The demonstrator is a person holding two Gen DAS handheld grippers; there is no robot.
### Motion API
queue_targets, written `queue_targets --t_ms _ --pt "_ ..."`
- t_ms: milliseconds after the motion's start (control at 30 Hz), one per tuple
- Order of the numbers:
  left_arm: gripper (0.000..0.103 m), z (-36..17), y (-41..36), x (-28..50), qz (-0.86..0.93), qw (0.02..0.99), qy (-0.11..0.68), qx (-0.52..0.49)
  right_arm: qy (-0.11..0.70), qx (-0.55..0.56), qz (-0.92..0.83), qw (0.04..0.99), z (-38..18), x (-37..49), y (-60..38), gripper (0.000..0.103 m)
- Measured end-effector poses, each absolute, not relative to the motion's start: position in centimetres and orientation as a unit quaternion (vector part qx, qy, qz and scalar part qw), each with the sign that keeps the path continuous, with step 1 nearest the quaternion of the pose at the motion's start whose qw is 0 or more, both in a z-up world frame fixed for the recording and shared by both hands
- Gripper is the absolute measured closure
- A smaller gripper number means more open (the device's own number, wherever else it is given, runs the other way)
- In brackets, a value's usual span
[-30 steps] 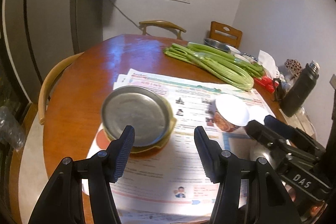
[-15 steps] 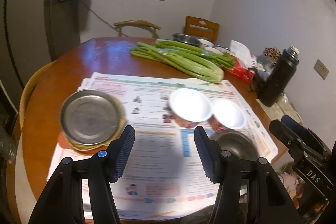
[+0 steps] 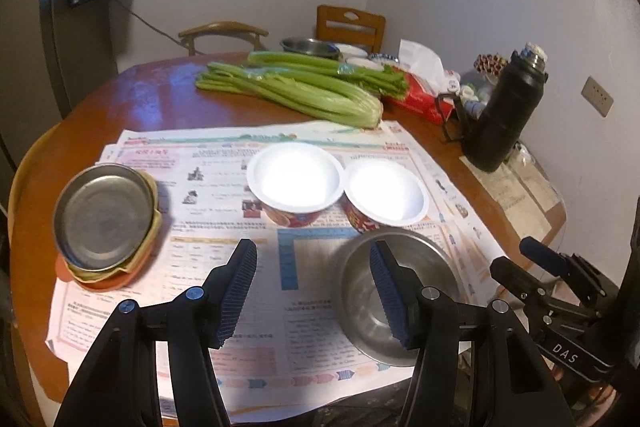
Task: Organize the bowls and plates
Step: 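Close the left tool on the rim of the deep steel bowl, then lift the steel bowl with the left tool and set it on the paper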
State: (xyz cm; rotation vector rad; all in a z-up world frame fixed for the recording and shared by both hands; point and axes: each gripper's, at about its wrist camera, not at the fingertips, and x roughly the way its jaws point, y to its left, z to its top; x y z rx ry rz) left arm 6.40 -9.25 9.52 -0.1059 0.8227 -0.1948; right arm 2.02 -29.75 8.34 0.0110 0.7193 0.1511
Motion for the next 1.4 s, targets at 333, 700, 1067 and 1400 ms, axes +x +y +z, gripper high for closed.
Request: queue_targets --t_ms 333,700,1067,1400 --pt "0.042 5.2 -11.7 8.3 -0.099 0.888 0.448 -0.043 0.407 -0.027 0.093 0.908 4.1 3.7 -29.5 0.043" --pt "0.042 1.5 -13.1 10.0 -0.094 0.87 0.482 -0.035 0.437 -0.014 0.096 0.894 1.6 4.9 -30.5 0.043" --pt "0.049 -0.7 -12.9 11.0 -0.094 0.863 0.495 -0.053 0.456 -0.038 0.12 0.881 -0.3 5.5 -28.7 0.059" --pt "0.068 -1.0 -14.0 10.7 -0.111 0.855 0.504 -0.058 0.456 -0.039 0.142 0.878 -0.2 4.9 -27.5 0.059"
